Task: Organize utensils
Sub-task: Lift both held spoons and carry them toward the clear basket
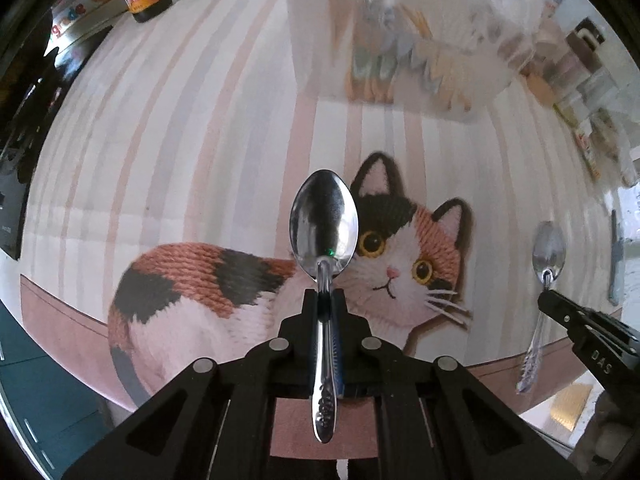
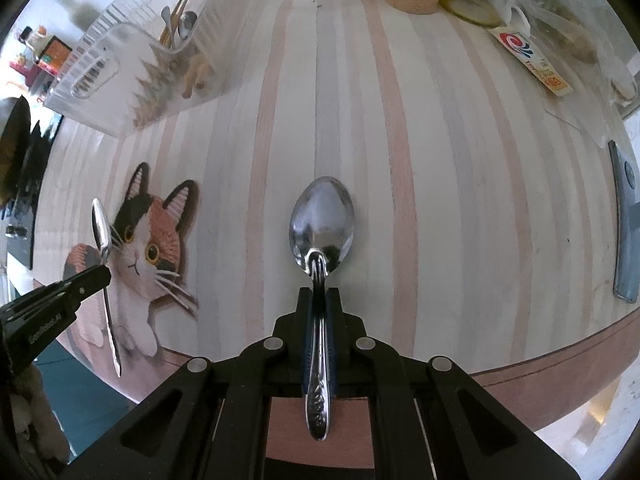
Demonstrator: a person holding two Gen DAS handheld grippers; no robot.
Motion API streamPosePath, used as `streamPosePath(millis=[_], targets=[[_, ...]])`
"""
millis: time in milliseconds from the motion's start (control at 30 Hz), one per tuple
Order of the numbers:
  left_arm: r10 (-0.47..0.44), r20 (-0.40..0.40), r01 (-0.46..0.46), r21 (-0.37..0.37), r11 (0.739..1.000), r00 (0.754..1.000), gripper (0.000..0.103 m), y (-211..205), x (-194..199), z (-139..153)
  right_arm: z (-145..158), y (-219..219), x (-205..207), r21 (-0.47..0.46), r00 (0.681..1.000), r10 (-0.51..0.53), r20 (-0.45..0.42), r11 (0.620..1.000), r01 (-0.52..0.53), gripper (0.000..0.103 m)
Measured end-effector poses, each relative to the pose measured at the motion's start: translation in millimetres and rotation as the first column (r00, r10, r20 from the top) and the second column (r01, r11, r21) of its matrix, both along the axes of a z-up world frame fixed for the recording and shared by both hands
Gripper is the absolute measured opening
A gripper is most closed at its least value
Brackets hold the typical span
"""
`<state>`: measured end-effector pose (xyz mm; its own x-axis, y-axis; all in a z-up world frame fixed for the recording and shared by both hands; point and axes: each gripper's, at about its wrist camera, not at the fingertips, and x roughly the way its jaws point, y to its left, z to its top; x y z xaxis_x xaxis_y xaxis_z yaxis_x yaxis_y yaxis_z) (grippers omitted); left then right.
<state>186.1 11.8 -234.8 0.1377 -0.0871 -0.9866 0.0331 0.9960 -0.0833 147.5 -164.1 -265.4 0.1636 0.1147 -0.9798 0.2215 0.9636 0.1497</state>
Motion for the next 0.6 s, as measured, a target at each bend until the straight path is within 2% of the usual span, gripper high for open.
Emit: streamPosePath(millis=[200,333,400,500,600], targets=[[0.01,0.076,-0.01,-0.004,1.0,0.997,0.004,3,5,38,22,-9,1,0.037,0.999,-0.015,0.042,0.999,0.014,0.002],[0.018,0.134,-0.019,0.003,1.0,0.991,0.004,12,8,61,37,-26,2,0.105,0.995,-0.073,0.069,0.992,0.065,0.002],[0.019,0.17,-0.024,0.03,0.999,0.985,0.004,12,8,70,47,-35,-2,0.134,0.993,-0.085,0.077,0.988,0.074,0.002],[0.021,0.203,-0.032,0.055,0.998,0.979,0.004,14,6,75,46,-43,-5,0.207,0.99,-0.136,0.048,0.971,0.123,0.003],[0.043,0.202,-0.052,0.039,0.998,0.978,0.004,21,11,74,43,-49,-6,0.185,0.985,-0.166,0.043,0.97,0.155,0.002]])
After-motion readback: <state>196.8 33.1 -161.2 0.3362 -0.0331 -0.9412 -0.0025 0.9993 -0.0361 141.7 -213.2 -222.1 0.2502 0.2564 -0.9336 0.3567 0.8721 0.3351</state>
